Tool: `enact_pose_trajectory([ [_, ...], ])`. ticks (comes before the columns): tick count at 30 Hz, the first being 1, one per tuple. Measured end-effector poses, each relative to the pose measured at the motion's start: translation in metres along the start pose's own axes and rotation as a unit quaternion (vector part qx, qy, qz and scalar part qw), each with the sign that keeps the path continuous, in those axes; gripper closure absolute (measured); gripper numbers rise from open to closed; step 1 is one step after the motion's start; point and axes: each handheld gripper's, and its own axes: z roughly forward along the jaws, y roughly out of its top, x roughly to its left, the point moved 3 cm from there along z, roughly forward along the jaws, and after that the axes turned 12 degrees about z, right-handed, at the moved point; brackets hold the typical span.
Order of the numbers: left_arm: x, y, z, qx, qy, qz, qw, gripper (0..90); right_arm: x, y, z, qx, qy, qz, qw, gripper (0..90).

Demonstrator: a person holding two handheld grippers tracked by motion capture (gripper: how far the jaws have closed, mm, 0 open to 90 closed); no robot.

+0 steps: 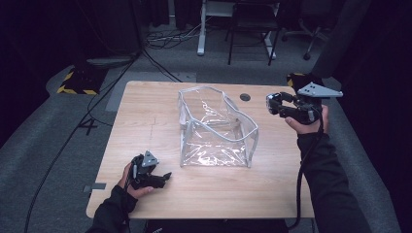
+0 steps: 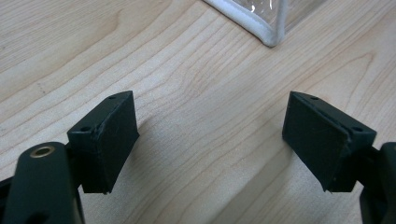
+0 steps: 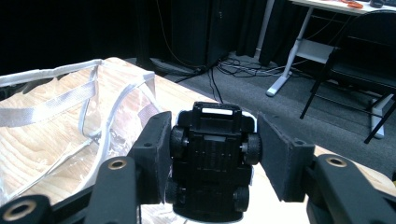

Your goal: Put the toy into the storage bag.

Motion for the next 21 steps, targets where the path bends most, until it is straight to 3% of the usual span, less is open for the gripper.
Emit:
enact_pose_trajectory([
  [7, 0.000, 0.000, 0.000, 0.000, 0.000, 0.000, 1.0000, 18.5, 0.005, 0.007, 0.004, -0.003, 0.002, 0.004, 1.0000, 47.7],
  [21, 0.000, 0.000, 0.000, 0.001, 0.000, 0.000, 1.0000, 18.5, 0.023, 0.018, 0.012, -0.003, 0.015, -0.013, 0.9998, 47.7],
])
